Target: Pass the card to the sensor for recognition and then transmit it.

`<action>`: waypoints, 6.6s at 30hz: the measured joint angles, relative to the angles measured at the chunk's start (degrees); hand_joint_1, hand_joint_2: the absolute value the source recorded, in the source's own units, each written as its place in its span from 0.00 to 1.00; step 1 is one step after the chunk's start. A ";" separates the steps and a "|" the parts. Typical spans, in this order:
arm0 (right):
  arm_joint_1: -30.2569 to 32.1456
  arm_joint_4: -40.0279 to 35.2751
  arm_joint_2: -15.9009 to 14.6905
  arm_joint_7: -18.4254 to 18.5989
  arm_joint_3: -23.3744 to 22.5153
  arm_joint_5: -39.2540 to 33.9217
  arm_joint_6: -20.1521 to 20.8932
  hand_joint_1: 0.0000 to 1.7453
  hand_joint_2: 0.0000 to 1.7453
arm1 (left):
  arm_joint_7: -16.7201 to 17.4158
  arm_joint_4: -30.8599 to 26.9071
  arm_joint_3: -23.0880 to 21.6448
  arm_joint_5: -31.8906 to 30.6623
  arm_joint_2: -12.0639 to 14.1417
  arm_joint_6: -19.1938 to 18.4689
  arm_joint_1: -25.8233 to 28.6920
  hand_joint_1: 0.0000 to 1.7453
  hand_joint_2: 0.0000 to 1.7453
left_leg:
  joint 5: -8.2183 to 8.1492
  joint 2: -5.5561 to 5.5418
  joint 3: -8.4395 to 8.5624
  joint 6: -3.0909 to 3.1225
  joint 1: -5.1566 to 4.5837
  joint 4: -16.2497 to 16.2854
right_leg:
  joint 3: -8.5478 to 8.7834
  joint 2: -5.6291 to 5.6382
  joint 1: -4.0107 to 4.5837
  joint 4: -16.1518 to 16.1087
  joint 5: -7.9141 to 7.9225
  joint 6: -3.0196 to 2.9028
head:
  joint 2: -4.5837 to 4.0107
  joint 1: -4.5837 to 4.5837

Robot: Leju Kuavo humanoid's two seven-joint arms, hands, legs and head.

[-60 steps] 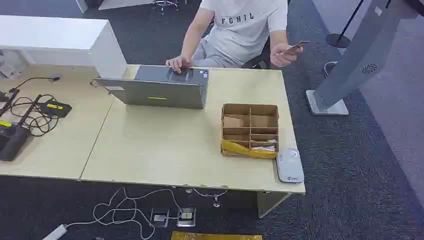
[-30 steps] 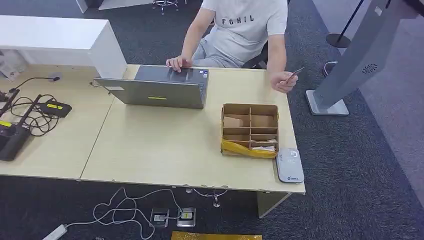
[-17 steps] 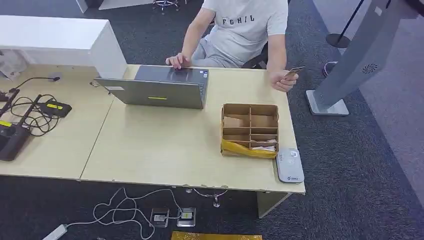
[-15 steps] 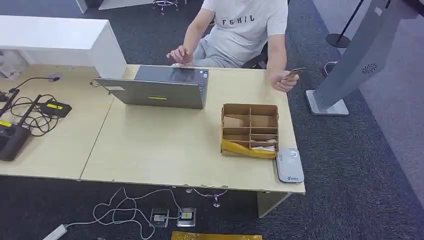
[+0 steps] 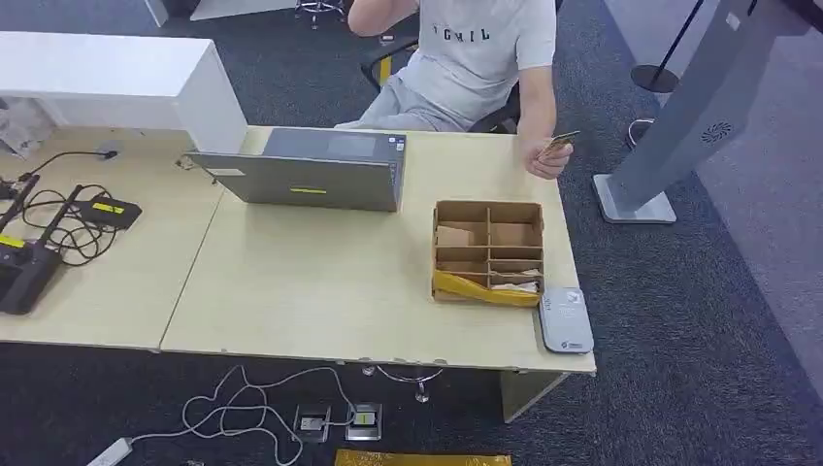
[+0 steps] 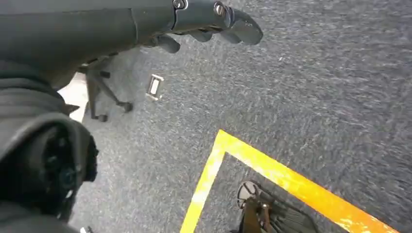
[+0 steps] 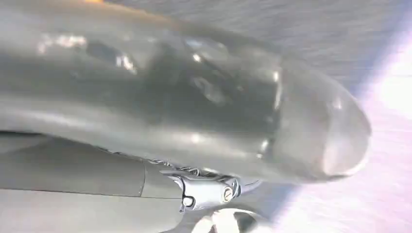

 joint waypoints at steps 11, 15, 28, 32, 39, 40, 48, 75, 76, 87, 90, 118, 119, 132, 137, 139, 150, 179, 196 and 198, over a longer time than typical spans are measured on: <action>-14.56 -2.58 -15.42 2.65 -0.37 4.29 1.53 0.00 0.00 | -0.92 0.00 0.00 0.00 -0.07 -0.50 -0.04 0.00 0.00 | 0.06 -0.13 -0.29 0.15 -0.04 -0.03 | -0.10 -0.30 -0.04 0.09 0.00 0.07 | 0.00 -0.31; -28.30 -4.62 -19.18 6.89 4.42 12.84 0.20 0.00 0.00 | -1.82 0.00 0.00 0.07 0.18 -1.71 -0.12 0.00 0.00 | 0.16 0.02 -0.25 0.21 -0.15 -0.03 | -0.29 -0.10 -0.13 0.19 0.03 0.12 | 0.00 -0.13; -39.35 -6.36 -22.87 6.02 14.23 13.12 0.61 0.00 0.00 | -2.10 0.00 0.02 0.20 0.55 -2.21 0.09 0.00 0.00 | 0.27 -0.52 -0.55 0.25 0.08 -0.01 | -0.28 -0.69 0.11 -0.01 0.03 0.12 | 0.00 -0.26; -39.65 -6.47 -23.07 5.06 14.49 13.53 0.89 0.00 0.00 | -2.27 0.00 0.00 0.22 0.52 -2.21 0.12 0.00 0.00 | 0.26 -0.51 -0.54 0.23 0.09 -0.01 | -0.29 -0.66 0.11 0.00 0.03 0.12 | 0.00 -0.24; -47.90 -11.16 -22.59 7.30 21.74 15.42 10.27 0.00 1.00 | -2.75 0.00 0.02 -0.79 0.94 -3.43 0.05 0.00 0.00 | 0.29 -0.46 -0.54 0.20 0.13 -0.03 | -0.27 -0.59 0.14 0.04 0.04 0.11 | 0.00 -0.22; -47.86 -13.14 -22.37 9.54 23.38 13.29 10.14 0.00 1.00 | -3.17 0.00 0.02 -0.96 1.03 -3.76 0.01 0.00 0.00 | 0.32 -0.48 -0.52 0.18 0.16 -0.02 | -0.25 -0.61 0.17 0.04 0.04 0.11 | 0.00 -0.29; -52.14 -23.07 -18.54 2.58 40.01 19.22 20.63 0.00 1.00 | -4.70 0.00 -0.02 -2.05 1.66 -4.63 -0.23 0.00 0.00 | 0.36 -0.24 -0.50 0.19 0.17 -0.03 | -0.31 -0.37 0.18 0.14 0.09 0.07 | 0.02 -0.22; -43.94 -53.53 -13.67 17.27 70.40 14.45 25.96 0.00 1.00 | -4.81 0.00 -0.15 -3.15 2.32 -6.19 -0.04 0.00 0.00 | 0.44 -0.51 -0.63 0.08 0.20 -0.02 | -0.39 -0.65 0.21 0.13 0.08 0.06 | 0.00 -0.24; -43.49 -53.77 -13.65 17.27 70.80 14.56 25.46 0.00 1.00 | -4.81 0.00 -0.17 -3.15 2.32 -6.19 -0.03 0.00 0.00 | 0.44 -0.52 -0.63 0.08 0.20 -0.02 | -0.39 -0.66 0.20 0.13 0.08 0.06 | 0.00 -0.24; -42.29 -55.43 -13.74 17.23 75.14 15.39 24.70 0.00 1.00 | -4.81 0.00 -0.26 -3.15 2.32 -6.19 0.03 0.00 0.00 | 0.44 -0.48 -0.62 0.08 0.19 -0.02 | -0.42 -0.58 0.20 0.13 0.08 0.06 | 0.00 -0.24; -41.92 -55.80 -13.82 15.89 76.11 18.59 22.40 0.00 1.00 | -4.81 0.00 -0.28 -3.30 2.34 -6.16 0.03 0.00 0.00 | 0.44 -0.47 -0.61 0.08 0.20 -0.02 | -0.43 -0.58 0.21 0.13 0.08 0.06 | 0.00 -0.24; -35.13 -42.60 -3.94 1.67 81.33 55.26 -0.22 0.00 1.00 | -3.24 0.00 -1.66 -3.76 1.86 -4.39 0.07 0.00 0.00 | 0.44 -0.48 -0.69 0.05 0.22 -0.04 | -0.46 -0.58 0.23 0.15 0.08 0.05 | 0.00 -0.24; -35.13 -42.12 -3.51 1.58 81.28 54.64 0.66 0.00 1.00 | -3.24 0.00 -1.66 -3.76 1.81 -4.42 0.07 0.00 0.00 | 0.45 -0.50 -0.69 0.05 0.22 -0.03 | -0.45 -0.61 0.23 0.15 0.08 0.05 | 0.00 -0.24; -33.65 -41.09 -0.71 4.86 79.65 49.18 7.82 1.00 1.00 | -3.48 0.00 -1.68 -3.87 1.81 -5.09 0.12 0.00 0.00 | 0.46 -0.49 -0.68 0.04 0.22 -0.03 | -0.46 -0.60 0.23 0.14 0.08 0.05 | 0.00 -0.24; -33.57 -41.14 -0.43 4.84 79.12 50.23 7.71 1.00 1.00 | -3.48 0.00 -1.68 -3.87 1.81 -4.96 0.13 0.00 0.00 | 0.46 -0.49 -0.68 0.04 0.22 -0.03 | -0.46 -0.60 0.23 0.15 0.08 0.04 | 0.00 -0.24; -33.42 -41.50 -0.36 4.92 78.51 50.51 7.84 1.00 1.00 | -3.48 0.00 -1.68 -3.87 1.81 -4.94 0.15 0.00 0.00 | 0.46 -0.49 -0.66 0.03 0.22 -0.03 | -0.45 -0.60 0.23 0.15 0.08 0.05 | 0.00 -0.26; -33.21 -43.21 -0.27 5.60 77.04 51.35 8.52 1.00 1.00 | -3.15 0.00 -1.70 -3.78 1.84 -4.50 0.18 0.00 0.00 | 0.46 -0.49 -0.67 0.04 0.21 -0.03 | -0.45 -0.59 0.23 0.14 0.08 0.05 | 0.00 -0.24; -24.78 -51.43 -0.17 7.31 73.50 49.75 9.09 1.00 1.00 | -2.32 0.00 -1.70 -3.19 1.86 -3.98 0.19 0.00 0.00 | 0.46 -0.47 -0.61 0.03 0.22 -0.02 | -0.44 -0.57 0.23 0.14 0.08 0.05 | 0.00 -0.24; -14.41 -58.71 -5.04 9.62 69.48 46.61 8.57 1.00 1.00 | -0.77 0.00 -1.70 -1.31 1.81 -2.16 0.31 0.00 0.00 | 0.41 -0.45 -0.60 -0.01 0.22 -0.03 | -0.46 -0.51 0.23 0.11 0.08 0.05 | 0.00 -0.24; -13.08 -59.80 -5.62 10.28 69.37 45.97 8.53 1.00 1.00 | -0.55 0.00 -1.70 -0.96 1.79 -1.88 0.31 0.00 0.00 | 0.41 -0.45 -0.61 -0.01 0.22 -0.03 | -0.46 -0.53 0.24 0.11 0.07 0.05 | 0.00 -0.24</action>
